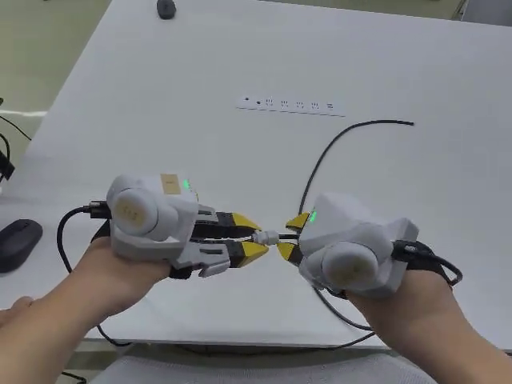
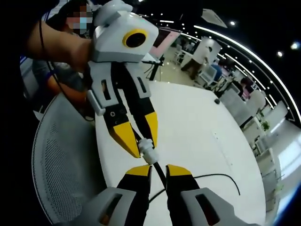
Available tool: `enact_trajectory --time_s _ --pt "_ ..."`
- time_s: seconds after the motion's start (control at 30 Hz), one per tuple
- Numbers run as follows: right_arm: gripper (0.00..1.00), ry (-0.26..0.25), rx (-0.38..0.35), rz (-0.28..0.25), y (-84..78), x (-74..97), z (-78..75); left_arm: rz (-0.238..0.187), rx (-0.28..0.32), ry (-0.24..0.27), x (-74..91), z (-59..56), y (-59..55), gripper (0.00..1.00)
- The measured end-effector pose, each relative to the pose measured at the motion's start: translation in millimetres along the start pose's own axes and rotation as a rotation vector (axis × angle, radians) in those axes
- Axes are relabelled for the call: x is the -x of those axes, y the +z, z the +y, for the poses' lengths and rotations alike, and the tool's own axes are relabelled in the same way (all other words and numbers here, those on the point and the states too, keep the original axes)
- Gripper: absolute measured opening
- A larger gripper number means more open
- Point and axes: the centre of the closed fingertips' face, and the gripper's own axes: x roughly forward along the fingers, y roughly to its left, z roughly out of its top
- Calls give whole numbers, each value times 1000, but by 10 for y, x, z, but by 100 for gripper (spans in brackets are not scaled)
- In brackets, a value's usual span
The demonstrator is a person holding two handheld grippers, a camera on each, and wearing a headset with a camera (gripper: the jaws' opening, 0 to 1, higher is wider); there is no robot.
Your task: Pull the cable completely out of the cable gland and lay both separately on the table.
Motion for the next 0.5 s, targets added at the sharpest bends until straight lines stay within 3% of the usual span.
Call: enact_trajectory --time_s 0.1,0.3,0.5 --pt "3 -3 27 4 -15 -13 11 6 -1 -5 5 -9 -25 15" --pt "2 4 10 -2 -29 -9 15 4 -4 -1 5 -20 -33 15" --pt "1 10 -84 -19 -55 -9 6 5 -6 3 -4 -27 -34 15"
